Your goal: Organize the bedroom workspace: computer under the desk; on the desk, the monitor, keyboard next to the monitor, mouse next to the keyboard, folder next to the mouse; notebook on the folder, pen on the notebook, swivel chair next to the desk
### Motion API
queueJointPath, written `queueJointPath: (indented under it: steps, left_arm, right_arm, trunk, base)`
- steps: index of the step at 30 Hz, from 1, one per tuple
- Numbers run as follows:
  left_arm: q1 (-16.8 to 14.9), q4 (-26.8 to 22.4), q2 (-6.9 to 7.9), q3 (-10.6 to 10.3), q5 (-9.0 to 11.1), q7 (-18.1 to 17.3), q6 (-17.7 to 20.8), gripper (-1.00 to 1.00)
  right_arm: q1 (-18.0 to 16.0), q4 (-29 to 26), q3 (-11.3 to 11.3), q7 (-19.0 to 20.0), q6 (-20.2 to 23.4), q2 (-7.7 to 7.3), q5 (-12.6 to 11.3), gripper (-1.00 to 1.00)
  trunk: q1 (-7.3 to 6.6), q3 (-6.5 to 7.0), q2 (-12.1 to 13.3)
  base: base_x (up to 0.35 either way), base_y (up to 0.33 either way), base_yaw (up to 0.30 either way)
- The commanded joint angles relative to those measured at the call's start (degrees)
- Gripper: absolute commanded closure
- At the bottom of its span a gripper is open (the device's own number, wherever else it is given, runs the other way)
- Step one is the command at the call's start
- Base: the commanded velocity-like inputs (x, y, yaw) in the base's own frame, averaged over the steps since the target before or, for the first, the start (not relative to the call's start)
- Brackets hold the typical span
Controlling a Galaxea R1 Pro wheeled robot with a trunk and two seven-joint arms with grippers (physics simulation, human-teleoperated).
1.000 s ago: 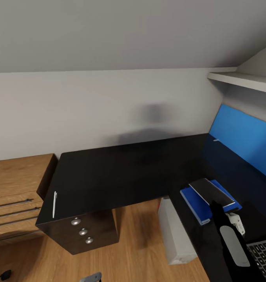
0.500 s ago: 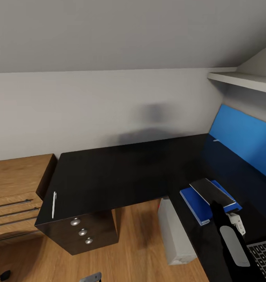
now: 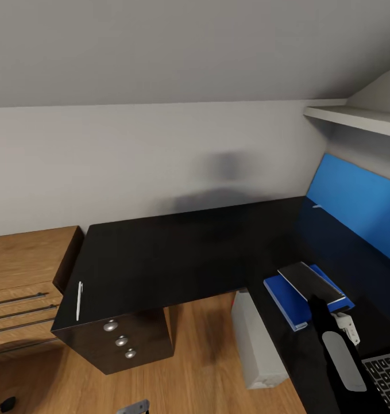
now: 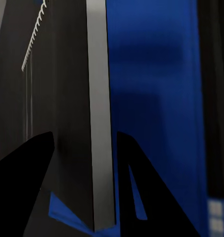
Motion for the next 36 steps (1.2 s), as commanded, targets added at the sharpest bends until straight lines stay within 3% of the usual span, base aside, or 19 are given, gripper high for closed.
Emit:
queueJointPath:
  steps: [1,9,10,31,36]
  left_arm:
    - [-0.07,0.01,0.04,-0.48,0.60,0.34,-0.37,-1.00]
    - [-0.07,0.00,0.04,-0.46,0.60,0.37,-0.36,-1.00]
    - [-0.07,0.00,0.07,-0.44,0.60,0.37,-0.36,-1.00]
    - [-0.07,0.00,0.13,-0.43,0.64,0.45,-0.36,-1.00]
    - [-0.07,0.06,0.13,-0.43,0.69,0.42,-0.31,-1.00]
  right_arm:
    - [-0.02,-0.06,0.08,-0.21,-0.34,-0.03,-0.60,1.00]
    - [-0.02,-0.06,0.10,-0.21,-0.29,-0.03,-0.68,1.00]
    - [-0.02,-0.06,0.10,-0.21,-0.23,-0.03,-0.73,-1.00]
    - [-0.02,-0.24,0.11,0.29,-0.18,0.05,-0.78,-1.00]
    - [-0.02,-1.66,0.19,4.22,-0.37,1.16,-0.92,-1.00]
  trunk:
    - [-0.22,0.12,0.37]
    - [-1.97,1.56,3.58]
    - [-1.97,1.56,3.58]
    - [-1.97,1.56,3.58]
    - [-2.63,2.10,4.78]
  base:
    - [0.000,0.000,0.000]
    - [0.000,0.000,0.000]
    - [0.000,0.000,0.000]
    - [-0.033,0.000,0.000]
    - [-0.007,0.000,0.000]
